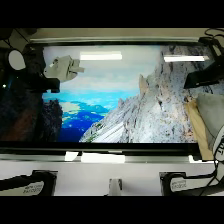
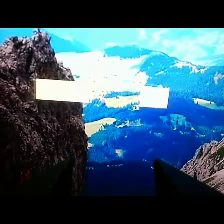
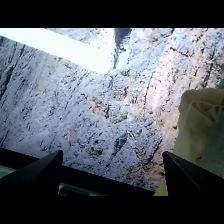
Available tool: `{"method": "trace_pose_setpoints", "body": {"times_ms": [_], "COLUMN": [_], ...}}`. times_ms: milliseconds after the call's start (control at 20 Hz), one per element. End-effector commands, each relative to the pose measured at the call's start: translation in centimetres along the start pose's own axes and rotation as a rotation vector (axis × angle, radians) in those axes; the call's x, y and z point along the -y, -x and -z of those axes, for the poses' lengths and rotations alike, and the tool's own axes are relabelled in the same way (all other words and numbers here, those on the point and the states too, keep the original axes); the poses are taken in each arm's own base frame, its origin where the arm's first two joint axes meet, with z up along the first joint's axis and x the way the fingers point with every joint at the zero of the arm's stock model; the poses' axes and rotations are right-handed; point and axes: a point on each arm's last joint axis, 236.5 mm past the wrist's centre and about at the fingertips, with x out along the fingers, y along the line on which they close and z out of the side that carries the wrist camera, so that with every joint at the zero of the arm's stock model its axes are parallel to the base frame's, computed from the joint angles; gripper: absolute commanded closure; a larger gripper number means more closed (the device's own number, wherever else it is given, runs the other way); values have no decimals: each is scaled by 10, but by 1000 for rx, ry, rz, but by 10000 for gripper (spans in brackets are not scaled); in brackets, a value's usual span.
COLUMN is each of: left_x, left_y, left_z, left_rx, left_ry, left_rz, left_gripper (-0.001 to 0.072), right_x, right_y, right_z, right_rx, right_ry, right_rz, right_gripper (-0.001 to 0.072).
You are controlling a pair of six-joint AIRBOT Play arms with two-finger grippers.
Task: Fold the shirts.
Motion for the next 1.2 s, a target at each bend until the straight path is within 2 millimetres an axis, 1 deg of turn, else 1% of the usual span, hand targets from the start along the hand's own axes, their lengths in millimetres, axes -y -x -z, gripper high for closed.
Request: {"method": "trace_pose_setpoints", "body": {"times_ms": [0,100,150,250,450,600,650,700,750,800,850,950,1050,1100,1150], "left_x": [0,0,1,4,11,26,29,29,25,13,-6,-52,-89,-106,-122], "left_y": [0,0,0,1,7,19,23,25,21,6,-19,-84,-133,-150,-166], "left_z": [0,0,-6,-20,-58,-93,-104,-119,-136,-149,-152,-143,-137,-136,-134], "left_rx": [0,0,25,87,251,401,450,512,567,583,552,417,334,318,309], "left_ry": [-1,-1,-1,-2,-2,30,30,30,60,136,230,462,690,779,836], "left_rz": [0,0,4,14,42,113,130,129,131,136,130,154,250,290,316], "left_gripper": [113,112,112,112,113,113,113,113,113,112,110,104,84,-1,-13], "right_x": [0,0,2,9,21,29,32,31,30,27,20,10,4,1,-1], "right_y": [0,0,0,1,4,9,11,13,14,14,13,12,4,-1,-8], "right_z": [0,0,-3,-18,-41,-57,-65,-70,-75,-77,-76,-79,-82,-83,-83], "right_rx": [-1,0,13,73,173,240,279,301,323,329,328,336,335,329,319], "right_ry": [1,12,29,31,30,30,22,-3,-4,-4,-2,10,35,35,34], "right_rz": [-1,0,8,40,93,128,143,134,130,116,86,41,5,-16,-35], "right_gripper": [38,38,38,38,38,38,38,38,38,38,38,38,40,40,40]}}
